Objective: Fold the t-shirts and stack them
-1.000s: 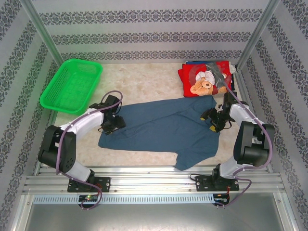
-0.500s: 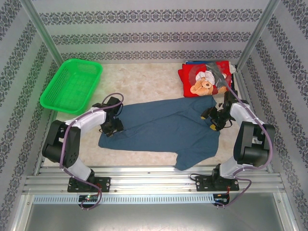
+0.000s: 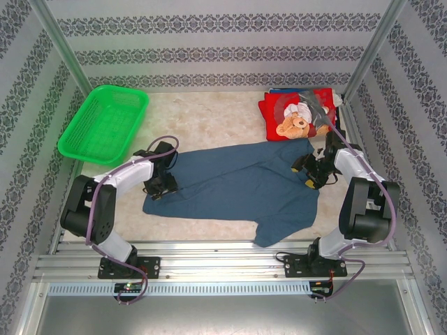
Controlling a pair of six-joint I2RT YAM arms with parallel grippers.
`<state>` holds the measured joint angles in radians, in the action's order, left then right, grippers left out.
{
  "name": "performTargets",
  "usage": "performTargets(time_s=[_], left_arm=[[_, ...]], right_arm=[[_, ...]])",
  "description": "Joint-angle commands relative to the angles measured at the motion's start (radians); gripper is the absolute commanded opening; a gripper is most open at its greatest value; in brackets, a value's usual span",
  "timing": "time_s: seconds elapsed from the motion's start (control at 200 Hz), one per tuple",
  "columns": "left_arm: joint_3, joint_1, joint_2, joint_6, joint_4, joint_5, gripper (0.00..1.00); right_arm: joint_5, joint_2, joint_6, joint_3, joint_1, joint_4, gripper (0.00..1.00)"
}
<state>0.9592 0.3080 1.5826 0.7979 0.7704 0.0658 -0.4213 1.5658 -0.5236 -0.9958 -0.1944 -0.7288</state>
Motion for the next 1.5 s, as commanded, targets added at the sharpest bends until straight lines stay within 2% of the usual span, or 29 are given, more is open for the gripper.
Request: performTargets(time_s=[0.0,0.175,0.37,0.43,0.55,0.624,0.849,1.094,1.319,1.499], left_arm=[[-0.017,-0.01,-0.041,0.009,0.064,-0.037,0.5],[-0.018,-0.01,0.019,0.02,-0.007,0.003,0.49],[0.009,-0.01,0.049,0.014,-0.029,-0.009,0.38],[0.022,-0.01,0.061,0.011,-0.051,-0.011,0.31],[0.073,-0.009,0.101,0.0,-0.072,0.015,0.08],[0.097,-0.01,0.079,-0.008,-0.083,0.012,0.0],[0.195,-0.01,0.014,-0.043,-0.071,0.003,0.0],[0.324,-0.012,0.01,-0.083,-0.049,-0.008,0.0],[0.215,-0.017,-0.047,-0.051,-0.069,0.024,0.0],[0.224,-0.019,-0.043,-0.052,-0.093,0.046,0.0]], right_arm=[[-0.019,-0.021,0.016,-0.022,-0.004,-0.02,0.7],[-0.021,-0.012,0.014,-0.024,-0.004,-0.015,0.7],[-0.017,-0.021,0.018,-0.024,-0.003,-0.019,0.7],[-0.015,-0.023,0.019,-0.015,-0.004,-0.015,0.71],[-0.007,-0.036,0.016,-0.009,-0.006,-0.012,0.75],[-0.014,-0.047,0.004,-0.011,-0.007,-0.008,0.76],[-0.008,-0.026,-0.046,0.018,-0.014,-0.004,0.73],[-0.096,-0.052,-0.128,0.054,-0.02,0.022,0.72],[-0.129,-0.099,-0.174,0.147,-0.02,0.058,0.73],[-0.111,-0.097,-0.215,0.168,-0.022,0.109,0.73]])
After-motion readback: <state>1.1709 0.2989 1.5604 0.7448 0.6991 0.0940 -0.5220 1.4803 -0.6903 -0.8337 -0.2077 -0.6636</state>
